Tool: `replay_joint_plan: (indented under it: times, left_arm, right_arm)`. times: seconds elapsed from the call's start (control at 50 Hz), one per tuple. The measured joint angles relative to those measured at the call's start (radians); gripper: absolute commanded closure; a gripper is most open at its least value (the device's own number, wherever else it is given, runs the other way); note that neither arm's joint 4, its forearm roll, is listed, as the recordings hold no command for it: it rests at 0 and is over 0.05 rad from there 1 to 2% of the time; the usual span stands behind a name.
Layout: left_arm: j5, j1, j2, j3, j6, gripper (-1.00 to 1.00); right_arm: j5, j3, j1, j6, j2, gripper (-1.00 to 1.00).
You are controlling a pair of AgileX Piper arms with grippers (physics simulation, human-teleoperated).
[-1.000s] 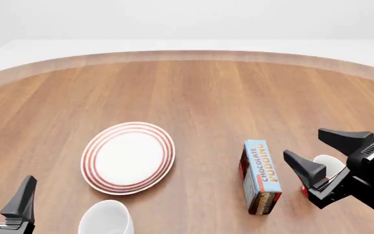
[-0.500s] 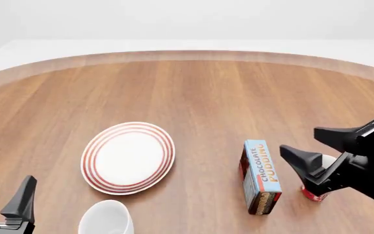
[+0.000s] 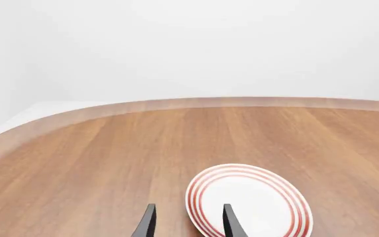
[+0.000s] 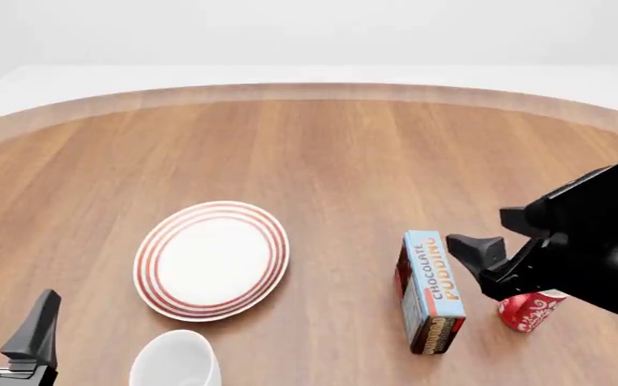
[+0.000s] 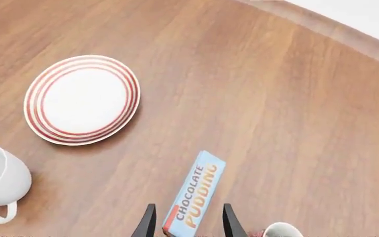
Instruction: Pick up the white mug and put it on the plate, and put the chocolate pudding to the right of the plate.
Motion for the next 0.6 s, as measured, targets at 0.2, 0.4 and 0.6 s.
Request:
replay_joint_plan:
  times: [0.2,0.4,0.6]
  left_arm:
    - [0.000,0.000,0.000,0.000,0.000,-1.00]
    - [0.000,0.000,0.000,0.000,0.000,-1.00]
    - [0.000,0.000,0.000,0.000,0.000,-1.00]
  right_arm:
    - [-0.001,-0.003,0.001,0.014,0.048,-1.00]
    - [-0.006,-0.011,0.002,0.057,0.099,-1.00]
    - [0.001,-0.022,-0.004,0.098,0.146,-1.00]
